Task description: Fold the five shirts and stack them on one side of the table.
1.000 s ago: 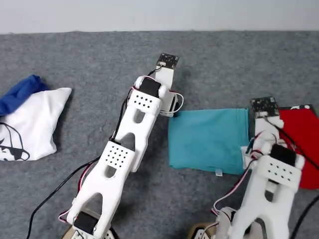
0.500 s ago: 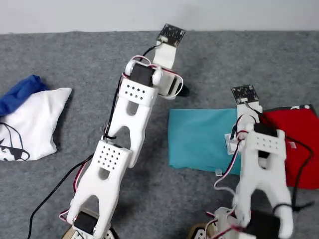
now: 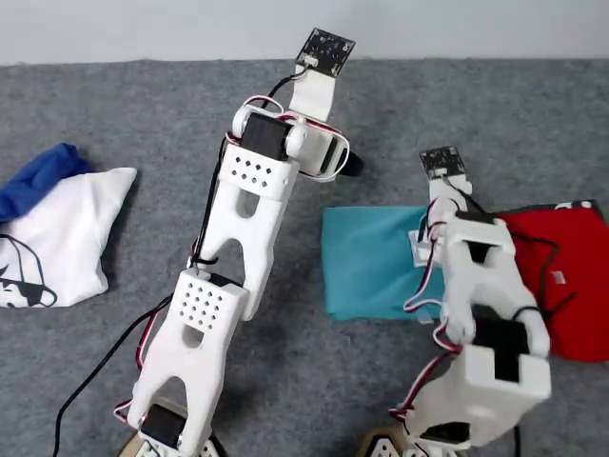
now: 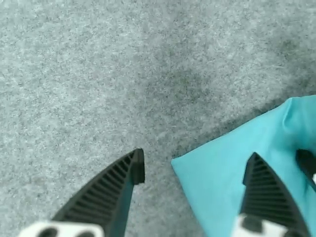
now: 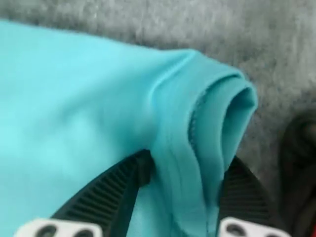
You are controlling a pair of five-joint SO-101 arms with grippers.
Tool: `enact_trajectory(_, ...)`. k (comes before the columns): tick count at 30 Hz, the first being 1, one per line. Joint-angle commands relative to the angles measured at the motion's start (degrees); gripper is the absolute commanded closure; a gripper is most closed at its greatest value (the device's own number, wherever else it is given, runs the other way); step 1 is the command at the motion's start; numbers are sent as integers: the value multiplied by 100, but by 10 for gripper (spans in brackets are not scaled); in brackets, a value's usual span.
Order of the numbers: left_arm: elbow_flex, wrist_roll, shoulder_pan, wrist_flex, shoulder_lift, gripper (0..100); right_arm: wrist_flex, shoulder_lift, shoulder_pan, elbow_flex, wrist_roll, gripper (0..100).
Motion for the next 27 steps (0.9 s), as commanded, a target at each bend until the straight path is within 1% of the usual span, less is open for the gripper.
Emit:
enact_trajectory(1, -31, -70, -44, 79, -404, 684, 567, 505, -66, -703, -97, 772)
enact_trajectory(3, -40, -70, -44, 79, -404, 684, 954, 655, -66, -932, -88, 786)
enact_trajectory(4, -40, -70, -44, 79, -404, 684, 1086, 708, -66, -1002, -62, 815)
enact_trajectory(5, -40, -70, -44, 79, -404, 684, 1191, 743, -66, -1037, 70, 856)
enact_trajectory(7, -40, -70, -44, 79, -404, 684, 1358, 743, -66, -1029, 316, 976)
enact_trajectory(8, -40, -70, -44, 79, -404, 684, 1464, 734, -66, -1029, 360, 998)
enact_trajectory(9, -40, -70, -44, 79, -404, 684, 1587, 699, -66, -1029, 378, 970)
enact_trajectory(11, -31, -70, -44, 79, -404, 684, 1789, 585, -66, -1037, 431, 995)
enact_trajectory(14, -22, -70, -44, 79, -404, 684, 1859, 189, -66, -1055, 387, 990)
enact_trajectory(20, -13, -70, -35, 79, -378, 684, 1807, -1235, -66, -1073, 369, 988)
enact_trajectory(24, -13, -70, 0, 79, -360, 684, 1578, -2053, -48, -1380, 26, 988)
enact_trajectory(27, -13, -70, 9, 79, -360, 684, 1332, -2281, -31, -1741, -202, 988)
